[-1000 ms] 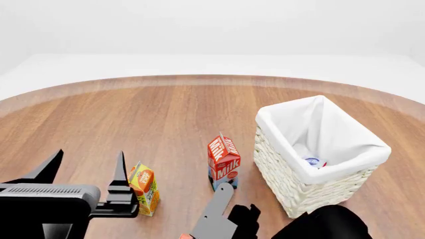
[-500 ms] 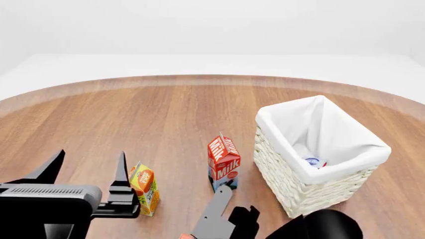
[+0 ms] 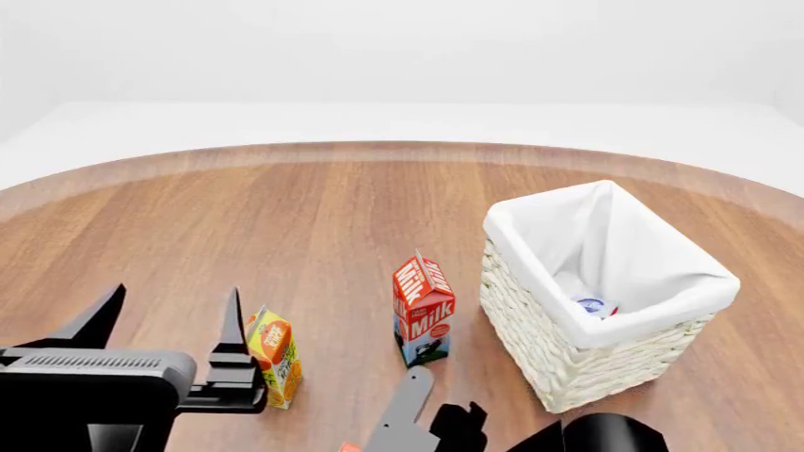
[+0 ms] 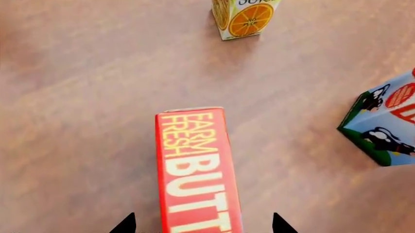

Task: Pick up the cream cheese box and the butter, and put them in the basket.

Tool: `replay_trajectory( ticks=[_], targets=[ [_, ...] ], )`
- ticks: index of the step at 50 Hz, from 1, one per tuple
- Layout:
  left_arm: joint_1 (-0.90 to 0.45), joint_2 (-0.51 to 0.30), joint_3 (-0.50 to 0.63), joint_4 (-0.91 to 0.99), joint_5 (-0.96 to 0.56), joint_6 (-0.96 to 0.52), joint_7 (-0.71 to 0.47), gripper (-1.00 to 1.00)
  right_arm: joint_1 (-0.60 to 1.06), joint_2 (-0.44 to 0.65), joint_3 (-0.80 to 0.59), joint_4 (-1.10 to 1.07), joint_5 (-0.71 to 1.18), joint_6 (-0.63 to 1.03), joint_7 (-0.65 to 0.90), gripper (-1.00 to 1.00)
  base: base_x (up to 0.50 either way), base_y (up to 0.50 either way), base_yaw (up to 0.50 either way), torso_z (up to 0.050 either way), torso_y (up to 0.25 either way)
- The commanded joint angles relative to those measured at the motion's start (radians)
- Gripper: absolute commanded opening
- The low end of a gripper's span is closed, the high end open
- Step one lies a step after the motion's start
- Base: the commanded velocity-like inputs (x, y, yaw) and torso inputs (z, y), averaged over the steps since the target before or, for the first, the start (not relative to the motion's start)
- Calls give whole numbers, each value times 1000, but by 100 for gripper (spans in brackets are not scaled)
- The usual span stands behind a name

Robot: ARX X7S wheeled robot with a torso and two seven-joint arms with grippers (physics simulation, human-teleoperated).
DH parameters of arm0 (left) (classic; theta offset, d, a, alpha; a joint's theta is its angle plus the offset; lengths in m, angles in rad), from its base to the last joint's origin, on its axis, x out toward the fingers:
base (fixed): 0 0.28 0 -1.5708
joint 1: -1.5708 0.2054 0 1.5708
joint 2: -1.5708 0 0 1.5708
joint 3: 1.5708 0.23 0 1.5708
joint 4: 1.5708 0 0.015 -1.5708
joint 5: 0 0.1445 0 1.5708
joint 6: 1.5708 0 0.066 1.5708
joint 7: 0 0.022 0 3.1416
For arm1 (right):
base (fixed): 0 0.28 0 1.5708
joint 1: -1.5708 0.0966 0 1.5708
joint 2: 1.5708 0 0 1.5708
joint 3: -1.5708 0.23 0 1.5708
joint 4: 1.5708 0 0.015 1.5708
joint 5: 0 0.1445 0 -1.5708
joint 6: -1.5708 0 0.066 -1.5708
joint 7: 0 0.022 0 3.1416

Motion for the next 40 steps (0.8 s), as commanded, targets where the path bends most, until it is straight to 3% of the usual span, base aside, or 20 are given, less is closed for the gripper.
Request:
replay_trajectory(
  ticks=[1, 40],
  targets=[
    [-6, 0, 5, -1, -2, -1, 0, 100, -8, -3, -39, 23, -47, -26, -35, 100, 0, 0, 0, 0, 0],
    [-5, -4, 15, -2, 2, 9, -2, 100, -15, -15, -145, 126, -169, -96, -118, 100, 0, 0, 0, 0, 0]
  ],
)
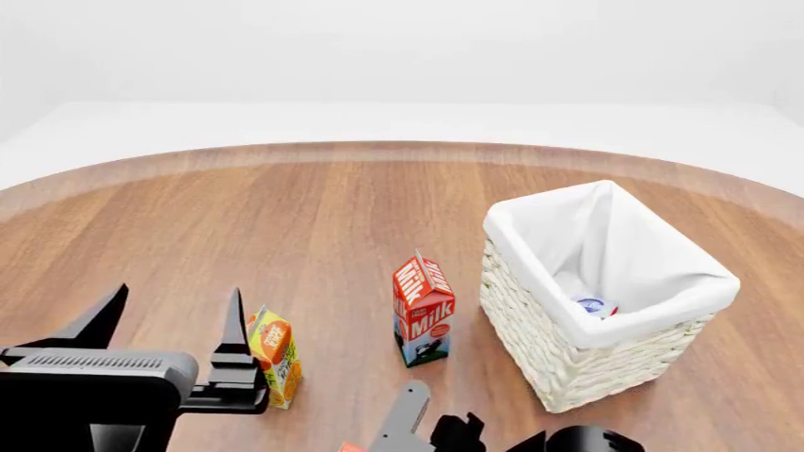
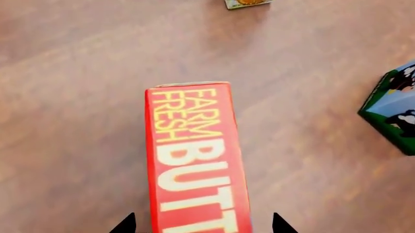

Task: Pick up the cream cheese box and the butter, and put them in the basket.

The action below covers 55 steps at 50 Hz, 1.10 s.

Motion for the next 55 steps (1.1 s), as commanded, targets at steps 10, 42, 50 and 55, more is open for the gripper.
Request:
replay_trajectory(
  ticks=[10, 42, 50, 55],
  targets=[
    [-1, 1, 9, -2, 4, 5, 1, 100, -9, -12, -51, 51, -49, -29, -32, 100, 0, 0, 0, 0, 0],
    [-4, -2, 15, -9, 7, 13, 2, 100, 0, -8, -56, 52, -45, -36, -29, 100, 0, 0, 0, 0, 0],
    [-3, -2, 16, -11, 10, 17, 2, 100, 4, -7, -54, 71, -48, -43, -34, 100, 0, 0, 0, 0, 0],
    [-3, -2, 18, -12, 11, 18, 2, 100, 6, -6, -54, 76, -48, -45, -35, 100, 0, 0, 0, 0, 0]
  ],
)
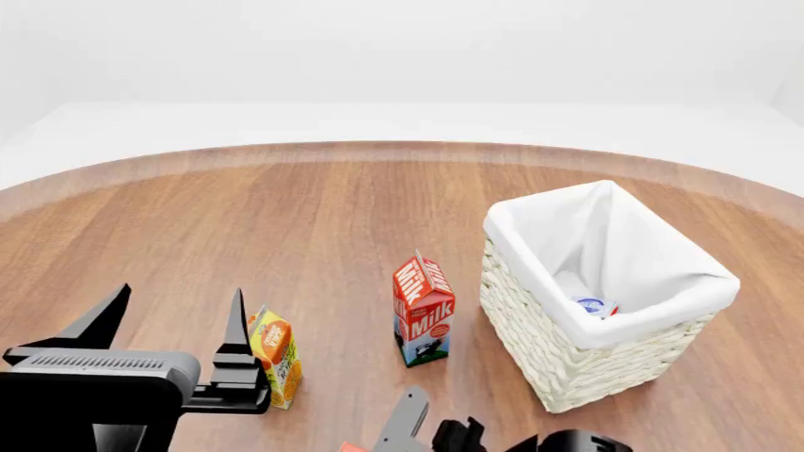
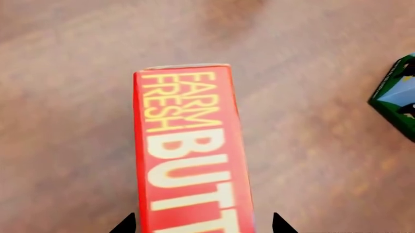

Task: Pick up the cream cheese box and the butter, and put them in the basket.

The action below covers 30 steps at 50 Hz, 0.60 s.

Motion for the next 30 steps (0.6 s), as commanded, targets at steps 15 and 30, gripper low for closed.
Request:
replay_trajectory(
  ticks=[15, 30],
  targets=[
    [-8, -3, 3, 2, -8, 0, -5, 100, -2, -13, -29, 71, -34, -33, -35, 100, 0, 0, 0, 0, 0],
    [-4, -7, 4, 3, -6, 4, -7, 100, -8, -11, -29, 67, -43, -51, -25, -100, 0, 0, 0, 0, 0]
  ],
)
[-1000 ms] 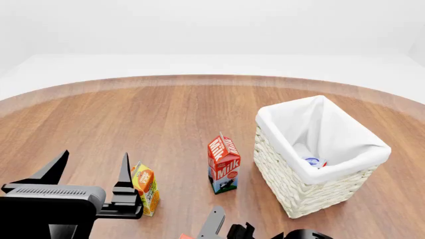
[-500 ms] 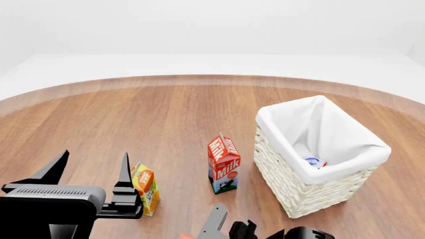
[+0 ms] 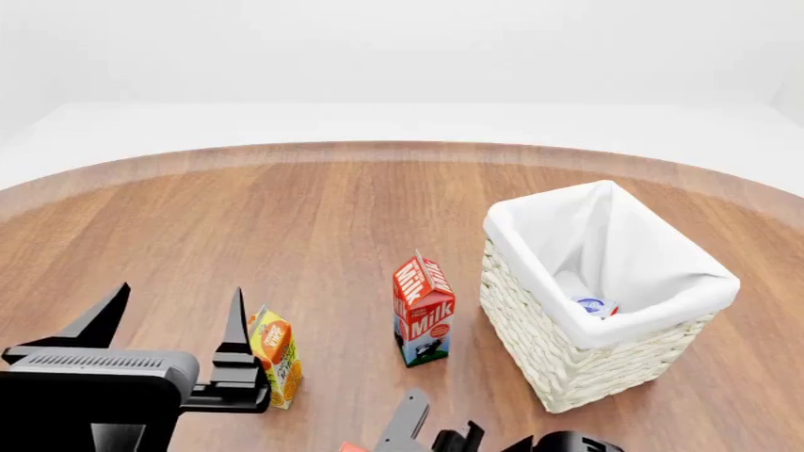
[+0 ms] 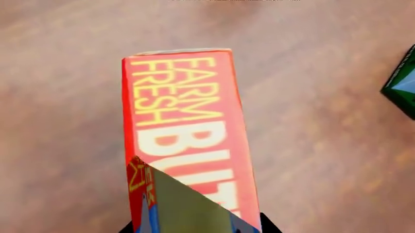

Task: Pick up the cream cheese box and the butter, and put them in the basket.

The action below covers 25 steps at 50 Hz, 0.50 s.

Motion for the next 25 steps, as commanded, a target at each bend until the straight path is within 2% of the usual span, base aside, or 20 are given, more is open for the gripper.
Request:
replay_trajectory(
  ticks=[1, 10, 25],
  targets=[
    [3, -1, 3, -1, 4, 4, 0, 100, -3, 2, 7, 0, -13, -13, 9, -100, 0, 0, 0, 0, 0],
    [6, -2, 4, -4, 9, 10, 1, 100, 10, 16, 50, -43, 31, 4, 48, -100, 0, 0, 0, 0, 0],
    [2, -3, 6, -4, 4, 9, -2, 100, 55, 58, 211, -233, 248, 83, 245, -100, 0, 0, 0, 0, 0]
  ],
)
